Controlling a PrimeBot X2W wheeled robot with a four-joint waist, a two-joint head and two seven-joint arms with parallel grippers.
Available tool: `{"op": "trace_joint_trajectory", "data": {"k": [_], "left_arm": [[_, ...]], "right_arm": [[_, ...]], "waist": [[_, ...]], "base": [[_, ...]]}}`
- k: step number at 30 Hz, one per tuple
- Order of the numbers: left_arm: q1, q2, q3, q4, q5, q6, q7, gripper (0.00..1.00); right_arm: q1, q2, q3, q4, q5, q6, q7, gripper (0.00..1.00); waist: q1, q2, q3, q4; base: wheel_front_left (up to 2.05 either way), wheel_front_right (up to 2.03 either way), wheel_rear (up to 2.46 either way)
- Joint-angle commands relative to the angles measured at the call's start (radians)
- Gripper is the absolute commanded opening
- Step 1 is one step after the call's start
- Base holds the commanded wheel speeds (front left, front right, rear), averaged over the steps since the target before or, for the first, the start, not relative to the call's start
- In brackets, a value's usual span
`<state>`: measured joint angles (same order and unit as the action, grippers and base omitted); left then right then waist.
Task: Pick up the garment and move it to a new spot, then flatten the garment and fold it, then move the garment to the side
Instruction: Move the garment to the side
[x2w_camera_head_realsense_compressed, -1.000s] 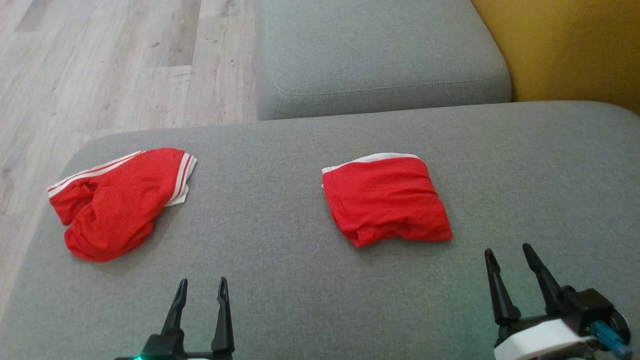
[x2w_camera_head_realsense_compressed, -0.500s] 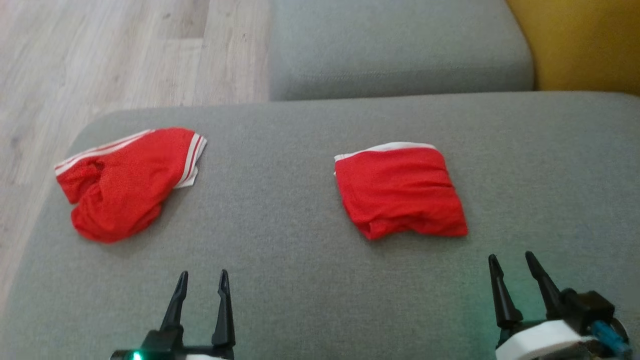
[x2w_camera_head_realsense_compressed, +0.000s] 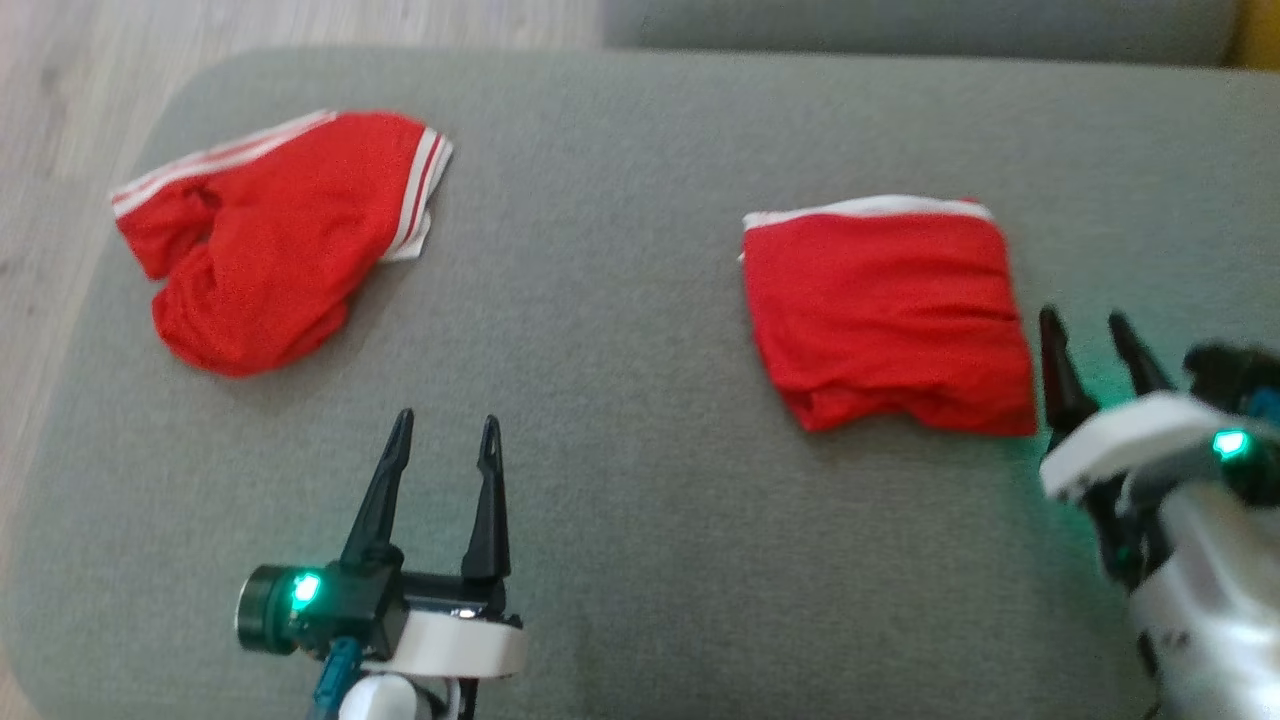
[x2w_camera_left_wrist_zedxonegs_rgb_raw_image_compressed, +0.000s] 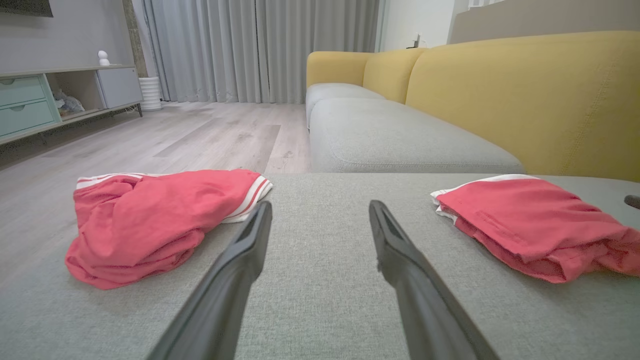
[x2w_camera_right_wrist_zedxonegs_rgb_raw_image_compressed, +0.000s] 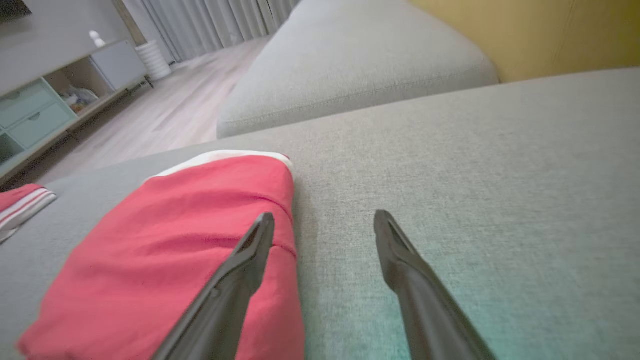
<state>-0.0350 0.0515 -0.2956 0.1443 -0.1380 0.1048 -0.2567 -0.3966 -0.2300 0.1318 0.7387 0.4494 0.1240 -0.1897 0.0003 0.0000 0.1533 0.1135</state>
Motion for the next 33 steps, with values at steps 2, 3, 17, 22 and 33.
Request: {"op": "trace_joint_trajectory", "data": {"k": [2, 3, 17, 22, 33], "left_arm": [[-0.045, -0.001, 0.011, -0.034, -0.007, 0.006, -0.005, 1.00], [-0.051, -0.001, 0.007, -0.033, -0.010, 0.007, -0.005, 1.00], [-0.094, -0.001, 0.019, -0.046, -0.001, 0.026, -0.005, 1.00], [-0.140, -0.001, 0.042, -0.066, 0.032, 0.009, -0.005, 1.00], [-0.261, -0.001, 0.023, -0.072, 0.082, -0.031, -0.005, 1.00]], "right_arm": [[-0.072, -0.046, 0.071, 0.027, 0.060, 0.007, 0.030, 1.00], [-0.091, -0.055, 0.090, 0.043, 0.088, 0.007, 0.042, 1.00], [-0.182, -0.232, 0.388, 0.004, 0.377, 0.007, 0.092, 0.00], [-0.226, -0.372, 0.417, -0.003, 0.404, 0.007, 0.085, 0.00], [-0.309, -0.600, 0.356, 0.100, 0.406, 0.007, -0.021, 0.00]], "waist": [[-0.0003, 0.0000, 0.065, 0.045], [-0.0003, 0.0000, 0.074, 0.049], [-0.0003, 0.0000, 0.165, -0.036], [-0.0003, 0.0000, 0.256, -0.118], [-0.0003, 0.0000, 0.404, -0.197]], "base": [[0.00, 0.00, 0.00], [0.00, 0.00, 0.00], [0.00, 0.00, 0.00], [0.00, 0.00, 0.00], [0.00, 0.00, 0.00]]}}
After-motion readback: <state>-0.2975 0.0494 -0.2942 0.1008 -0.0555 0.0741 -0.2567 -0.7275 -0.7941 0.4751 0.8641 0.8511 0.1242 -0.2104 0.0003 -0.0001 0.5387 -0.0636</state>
